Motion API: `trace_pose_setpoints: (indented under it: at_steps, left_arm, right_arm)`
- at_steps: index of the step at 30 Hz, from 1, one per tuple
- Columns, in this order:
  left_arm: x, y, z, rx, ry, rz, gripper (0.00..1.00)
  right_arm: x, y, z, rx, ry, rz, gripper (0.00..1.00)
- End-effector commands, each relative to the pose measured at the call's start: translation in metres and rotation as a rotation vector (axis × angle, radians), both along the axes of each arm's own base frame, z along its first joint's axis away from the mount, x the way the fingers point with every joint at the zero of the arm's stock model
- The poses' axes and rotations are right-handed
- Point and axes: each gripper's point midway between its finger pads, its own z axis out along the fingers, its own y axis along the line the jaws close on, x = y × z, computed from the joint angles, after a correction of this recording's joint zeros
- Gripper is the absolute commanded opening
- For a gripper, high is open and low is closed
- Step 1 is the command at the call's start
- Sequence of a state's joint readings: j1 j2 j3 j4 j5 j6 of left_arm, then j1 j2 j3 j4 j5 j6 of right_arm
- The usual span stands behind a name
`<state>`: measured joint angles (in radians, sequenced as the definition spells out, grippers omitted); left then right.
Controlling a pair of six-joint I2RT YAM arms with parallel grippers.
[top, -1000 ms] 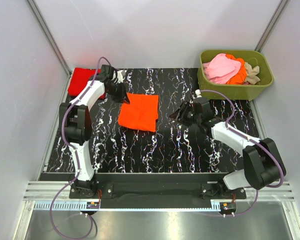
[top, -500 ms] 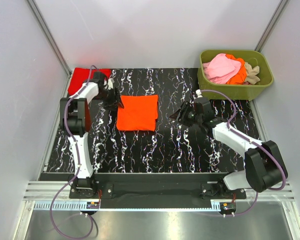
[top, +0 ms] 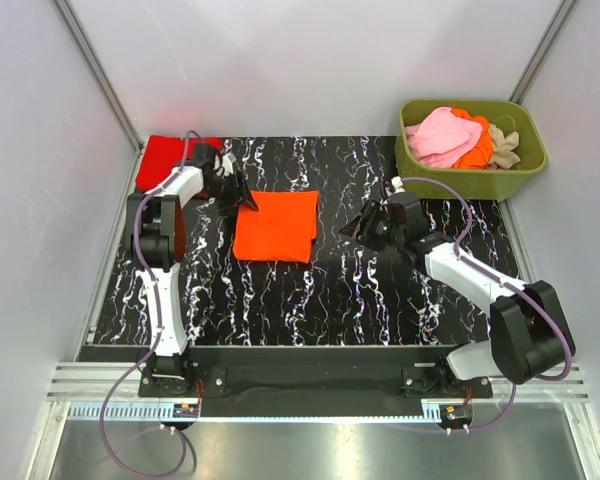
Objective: Fold and stack the t-shirts
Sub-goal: Neatly place the folded tshirt to the corner
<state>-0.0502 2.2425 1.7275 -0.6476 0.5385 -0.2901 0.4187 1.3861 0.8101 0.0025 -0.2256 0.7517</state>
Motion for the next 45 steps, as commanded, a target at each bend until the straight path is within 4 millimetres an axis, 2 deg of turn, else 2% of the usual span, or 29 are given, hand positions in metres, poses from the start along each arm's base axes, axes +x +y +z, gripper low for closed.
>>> trace_pose_setpoints:
  at_steps: [1, 5, 8, 9, 12, 13, 14, 17, 18, 20, 24, 31, 37, 38, 40, 41, 43, 45]
  left_arm:
    - [0.008, -0.015, -0.007, -0.039, -0.015, -0.002, 0.59]
    - [0.011, -0.022, -0.010, -0.059, -0.022, -0.003, 0.53]
    - [0.013, -0.032, -0.006, -0.092, -0.033, -0.016, 0.35]
    - [0.012, -0.037, -0.003, -0.098, -0.039, -0.025, 0.20]
    - [0.013, -0.036, 0.016, -0.072, -0.078, -0.009, 0.02]
    - [0.013, -0.036, 0.025, -0.066, -0.093, -0.001, 0.00]
    - [0.012, -0.035, 0.041, -0.053, -0.123, 0.008, 0.00]
    - [0.001, -0.025, 0.042, 0.028, -0.121, 0.057, 0.00]
    - [0.002, -0.020, 0.051, 0.073, -0.149, 0.078, 0.00]
    - [-0.004, -0.013, 0.055, 0.130, -0.143, 0.096, 0.00]
    - [-0.009, -0.005, 0.074, 0.225, -0.186, 0.119, 0.00]
    - [-0.010, 0.005, 0.082, 0.303, -0.199, 0.129, 0.00]
    - [-0.001, 0.013, 0.103, 0.355, -0.281, 0.078, 0.00]
    - [0.005, 0.016, 0.113, 0.369, -0.309, 0.078, 0.00]
    - [0.008, 0.028, 0.117, 0.408, -0.315, 0.061, 0.00]
    - [0.015, 0.033, 0.127, 0.420, -0.345, 0.048, 0.00]
    - [0.020, 0.052, 0.128, 0.430, -0.332, 0.062, 0.00]
    - [0.028, 0.070, 0.136, 0.421, -0.353, 0.081, 0.00]
  right_arm:
    - [0.011, 0.004, 0.019, 0.007, -0.050, 0.003, 0.53]
    - [0.012, 0.003, 0.024, 0.007, -0.066, -0.003, 0.53]
    - [0.009, 0.002, 0.020, -0.002, -0.041, -0.004, 0.53]
    - [0.009, 0.002, 0.019, -0.001, -0.038, -0.005, 0.53]
    - [0.008, 0.002, 0.018, -0.005, -0.035, -0.004, 0.53]
    - [0.007, 0.001, 0.015, -0.008, -0.029, -0.007, 0.53]
    - [0.008, 0.000, 0.014, -0.010, -0.029, -0.011, 0.53]
    - [0.008, 0.001, 0.014, -0.008, -0.026, -0.009, 0.53]
    - [0.008, 0.001, 0.015, -0.008, -0.030, -0.005, 0.53]
    - [0.009, 0.001, 0.015, -0.009, -0.029, -0.004, 0.53]
    - [0.008, 0.003, 0.015, -0.005, -0.029, 0.002, 0.53]
    - [0.007, 0.004, 0.023, 0.004, -0.043, 0.012, 0.53]
    - [0.009, 0.005, 0.033, 0.015, -0.057, 0.011, 0.53]
    - [0.009, 0.005, 0.033, 0.013, -0.058, 0.010, 0.53]
    - [0.009, 0.004, 0.033, 0.014, -0.060, 0.005, 0.53]
    - [0.009, 0.004, 0.034, 0.016, -0.061, 0.006, 0.53]
    - [0.009, 0.005, 0.033, 0.015, -0.059, 0.011, 0.53]
    - [0.009, 0.004, 0.032, 0.007, -0.065, 0.015, 0.53]
